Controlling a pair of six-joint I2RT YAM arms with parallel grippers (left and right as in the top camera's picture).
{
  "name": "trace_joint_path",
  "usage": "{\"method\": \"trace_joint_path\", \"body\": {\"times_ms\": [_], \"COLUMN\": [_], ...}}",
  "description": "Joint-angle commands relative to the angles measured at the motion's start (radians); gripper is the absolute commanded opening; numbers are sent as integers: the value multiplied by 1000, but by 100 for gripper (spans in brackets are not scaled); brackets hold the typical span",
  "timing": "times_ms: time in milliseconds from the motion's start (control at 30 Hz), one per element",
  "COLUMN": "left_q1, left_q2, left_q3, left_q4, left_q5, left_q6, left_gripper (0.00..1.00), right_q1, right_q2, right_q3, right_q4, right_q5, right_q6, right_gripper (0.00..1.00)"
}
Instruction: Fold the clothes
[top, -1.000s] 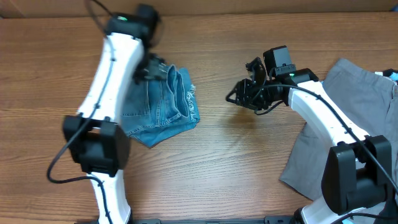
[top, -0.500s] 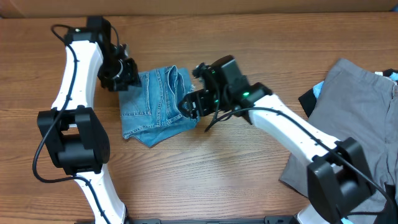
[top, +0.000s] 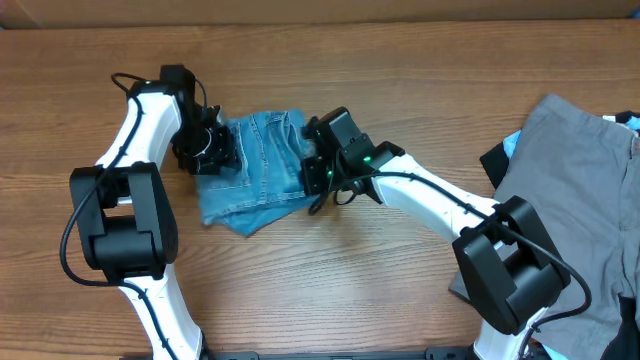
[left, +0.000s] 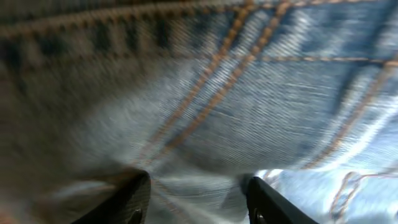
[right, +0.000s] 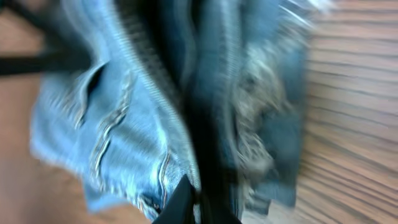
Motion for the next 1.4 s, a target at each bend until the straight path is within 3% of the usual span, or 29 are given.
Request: {"method": "trace_joint_path", "body": {"times_ms": [0, 100, 167, 233, 333, 467, 600, 700, 1033, 1167, 1367], "left_q1": [3, 3, 3, 3, 3, 3, -5, -24, -140, -160, -139], "left_q2": [-3, -3, -3, -5, -21, -38, -39, -31, 139, 228, 256], "left_q3": [-26, -25, -20, -5, 54, 165, 224, 220, 205, 205, 213], "left_q4": [5, 9, 7, -8, -43, -63, -12, 60, 198, 243, 299], "left_q5": [-92, -91, -89, -71, -15, 137, 275, 270, 291, 203, 194], "left_q6": [19, 19, 18, 19, 23, 72, 72, 80, 79, 57, -21], "left_gripper": [59, 63, 65, 66, 63, 50, 21, 9, 7, 5, 19], "right_q1": [-95, -131, -147, -153, -146, -118, -92, -75, -64, -77, -92], "right_q2": [5, 0, -11, -31, -91, -140, -138, -122, 152, 234, 230], "right_q3": [15, 16, 16, 16, 18, 23, 19, 13, -32, -32, -31], "right_q4": [-48, -39, -29, -22, 26, 73, 61, 30, 85, 102, 92], "right_q5": [190, 47, -95, -182, -311, -360, -357, -331, -301, -378, -387], "right_q6": [161, 115, 43, 20, -28, -12, 34, 61, 195, 237, 236], "right_gripper": [7, 37, 52, 55, 38, 16, 12, 12, 13, 12, 15]}}
